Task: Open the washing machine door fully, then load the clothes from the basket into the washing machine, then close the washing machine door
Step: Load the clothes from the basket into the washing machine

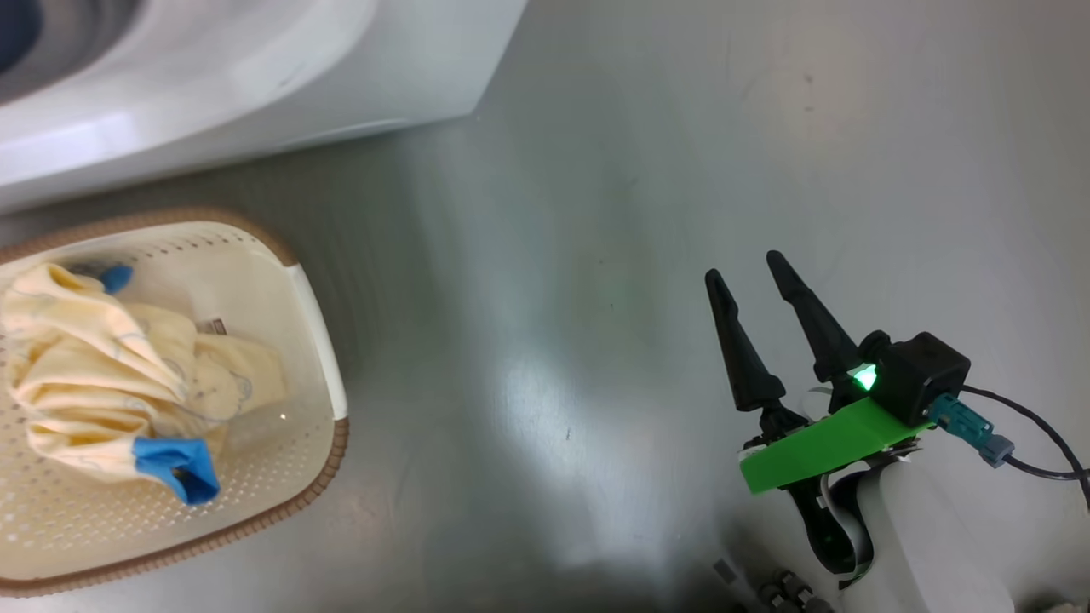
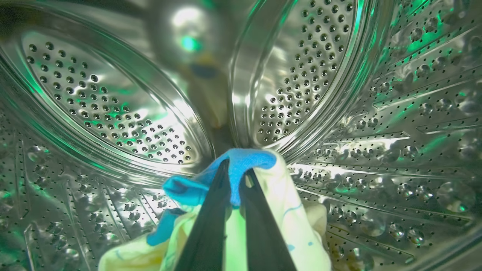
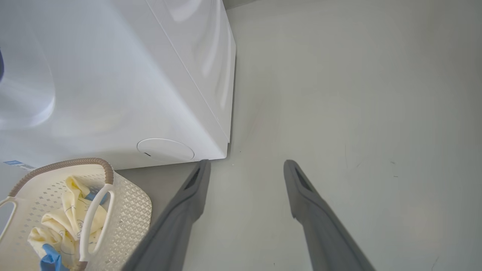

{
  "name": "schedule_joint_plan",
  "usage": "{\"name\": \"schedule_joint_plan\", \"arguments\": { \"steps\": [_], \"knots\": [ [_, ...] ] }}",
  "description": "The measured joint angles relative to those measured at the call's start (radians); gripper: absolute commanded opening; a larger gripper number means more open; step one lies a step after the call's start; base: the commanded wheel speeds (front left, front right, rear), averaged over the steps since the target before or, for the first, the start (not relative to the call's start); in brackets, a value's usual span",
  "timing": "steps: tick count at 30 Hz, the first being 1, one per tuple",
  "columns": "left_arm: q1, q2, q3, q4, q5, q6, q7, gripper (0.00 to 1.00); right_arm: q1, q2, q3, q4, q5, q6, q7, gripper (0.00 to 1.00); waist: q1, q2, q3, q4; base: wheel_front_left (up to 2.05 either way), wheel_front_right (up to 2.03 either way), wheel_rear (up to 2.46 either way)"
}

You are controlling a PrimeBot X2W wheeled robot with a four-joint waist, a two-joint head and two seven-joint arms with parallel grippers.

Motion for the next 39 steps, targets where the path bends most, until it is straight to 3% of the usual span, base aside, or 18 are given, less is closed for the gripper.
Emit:
{"name": "schedule_joint_plan", "arguments": {
  "steps": [19, 31, 32, 33, 34, 39],
  "knots": [
    [-0.113, 0.088, -0.13, 0.013, -0.07, 0.0, -0.022, 0.0, -0.002, 0.001, 0.03, -0.019, 0.013, 0.0, 0.0, 1.0, 0.0, 0.0, 0.094, -0.029, 0.0, 0.0, 0.0],
    [-0.126, 0.108, -0.25, 0.068, -0.181, 0.0, 0.067, 0.0, -0.003, 0.001, 0.035, -0.007, 0.013, 0.0, 0.0, 1.0, 0.0, 0.0, 0.088, -0.026, 0.0, 0.0, 0.0],
    [-0.126, 0.112, -0.257, 0.069, -0.181, 0.0, 0.063, 0.15, -0.004, 0.001, 0.035, -0.007, 0.013, 0.0, 0.0, 1.0, 0.0, 0.0, 0.085, -0.025, 0.0, 0.0, 0.0],
    [-0.127, 0.115, -0.261, 0.069, -0.181, 0.0, 0.063, 0.68, -0.004, 0.001, 0.035, -0.007, 0.013, 0.0, 0.0, 1.0, 0.0, 0.0, 0.083, -0.024, 0.0, 0.0, 0.0],
    [-0.127, 0.115, -0.26, 0.078, -0.188, 0.0, 0.059, 1.0, -0.004, 0.001, 0.035, -0.007, 0.013, 0.0, 0.0, 1.0, 0.0, 0.0, 0.081, -0.022, 0.0, 0.0, 0.0],
    [-0.127, 0.106, -0.27, 0.121, -0.19, 0.0, 0.034, 1.0, -0.007, 0.001, 0.026, -0.005, 0.013, 0.0, 0.0, 1.0, 0.0, 0.0, 0.067, -0.014, 0.0, 0.0, 0.0]
  ]
}}
